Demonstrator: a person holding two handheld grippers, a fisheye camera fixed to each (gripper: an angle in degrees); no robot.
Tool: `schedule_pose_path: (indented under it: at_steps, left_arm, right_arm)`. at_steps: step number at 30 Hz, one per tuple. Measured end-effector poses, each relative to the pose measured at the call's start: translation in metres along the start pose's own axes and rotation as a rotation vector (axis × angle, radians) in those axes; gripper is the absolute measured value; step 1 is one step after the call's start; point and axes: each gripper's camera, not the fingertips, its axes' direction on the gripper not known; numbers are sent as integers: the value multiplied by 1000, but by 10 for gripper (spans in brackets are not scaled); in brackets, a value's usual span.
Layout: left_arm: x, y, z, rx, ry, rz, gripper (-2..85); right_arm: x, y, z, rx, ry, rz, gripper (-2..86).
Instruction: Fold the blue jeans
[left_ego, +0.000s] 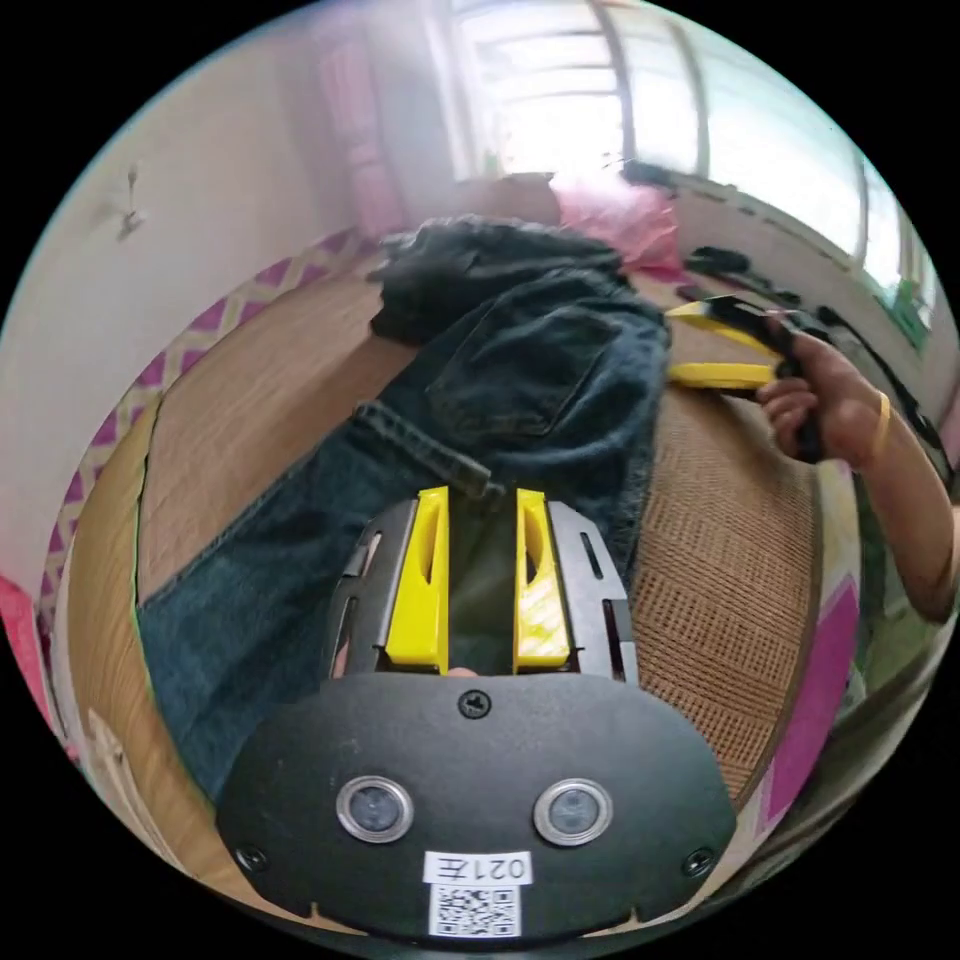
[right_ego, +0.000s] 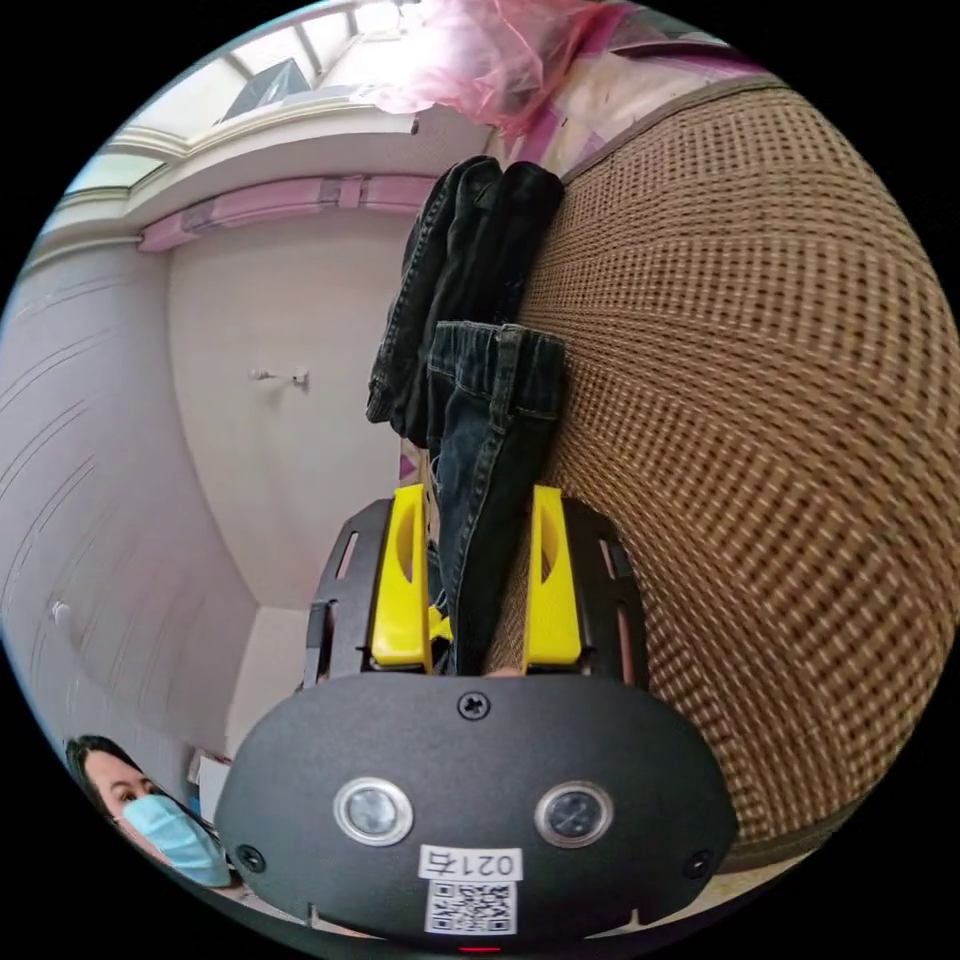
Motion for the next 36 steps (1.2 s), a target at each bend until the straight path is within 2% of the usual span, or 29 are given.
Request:
schedule_pose_path:
  at_steps: [2,7,9,12,14,15,17,18,20,23,25,26,29,31,34,36]
  left_arm:
    - [-9,5,-2,-9,16,-5,99]
    - [-65,76,-66,157,176,-201,69]
    - [-84,114,-94,169,192,-257,59]
    - [-115,189,-138,153,185,-335,36]
    - [-133,236,-162,146,193,-378,18]
    - [-144,267,-175,136,190,-414,1]
    - [-158,311,-193,134,185,-460,-5]
    - [-166,337,-202,130,181,-488,-7]
    - [-175,375,-214,131,170,-527,-8]
    - [-187,433,-223,138,150,-587,-9]
    - [-194,475,-224,131,151,-634,-10]
    - [-196,484,-224,129,151,-641,-9]
    - [-202,522,-224,110,135,-655,-10]
    - [-211,542,-224,142,125,-667,-10]
    - [-230,555,-220,256,177,-693,-10]
    - [-243,556,-211,325,213,-714,-9]
  right_arm:
    - [-6,10,14,38,-4,44,128]
    - [-27,39,40,35,-17,109,90]
    - [-68,60,44,31,20,-26,72]
    - [-190,126,63,37,97,-370,64]
    - [-308,217,110,35,219,-704,64]
    - [-336,245,127,32,258,-794,64]
    - [-426,370,209,-7,388,-1132,64]
    - [-443,404,233,-24,415,-1213,64]
    - [-478,544,335,-137,521,-1531,64]
    - [-443,700,458,-348,675,-1872,64]
    - [-390,766,516,-503,810,-1990,64]
    - [-366,794,530,-483,840,-2040,64]
    - [-371,835,528,-327,861,-2069,63]
    - [-375,849,527,-304,814,-2039,63]
    - [-329,879,561,-432,834,-2086,66]
    - [-303,896,565,-351,840,-2149,69]
